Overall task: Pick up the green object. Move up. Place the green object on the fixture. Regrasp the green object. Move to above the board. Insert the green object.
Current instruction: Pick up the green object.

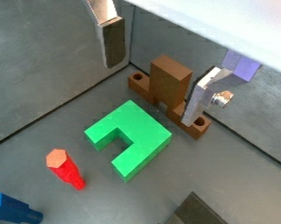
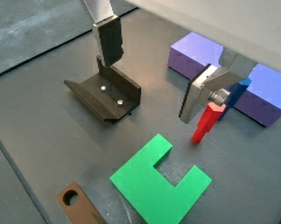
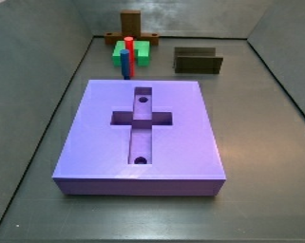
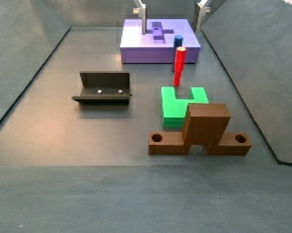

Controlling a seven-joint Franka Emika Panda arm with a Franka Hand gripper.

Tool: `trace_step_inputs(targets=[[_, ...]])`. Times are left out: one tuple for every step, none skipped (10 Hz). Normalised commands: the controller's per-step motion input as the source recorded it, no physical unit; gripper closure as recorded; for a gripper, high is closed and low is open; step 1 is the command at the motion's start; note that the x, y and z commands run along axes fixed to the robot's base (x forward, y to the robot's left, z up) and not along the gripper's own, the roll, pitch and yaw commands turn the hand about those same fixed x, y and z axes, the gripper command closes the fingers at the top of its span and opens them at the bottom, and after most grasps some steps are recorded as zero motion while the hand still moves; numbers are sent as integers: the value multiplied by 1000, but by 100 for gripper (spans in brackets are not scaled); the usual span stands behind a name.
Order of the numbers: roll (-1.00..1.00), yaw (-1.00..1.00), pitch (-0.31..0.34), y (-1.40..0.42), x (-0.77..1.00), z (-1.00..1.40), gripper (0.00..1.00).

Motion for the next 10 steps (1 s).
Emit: trace_step_inputs(targets=[[-17, 0, -14, -46, 0, -137, 0], [-27, 0, 0, 0, 0, 0, 0], [-4, 0, 0, 0, 0, 0, 0], [-26, 0, 0, 0, 0, 0, 0], [-29, 0, 0, 0, 0, 0, 0], [-13, 0, 0, -31, 11, 0, 0], [-9, 0, 0, -143, 0, 0, 0], [49, 0, 0, -37, 0, 0, 0], [9, -163, 0, 346, 0, -120, 0], [19, -126, 0, 509, -43, -326, 0]])
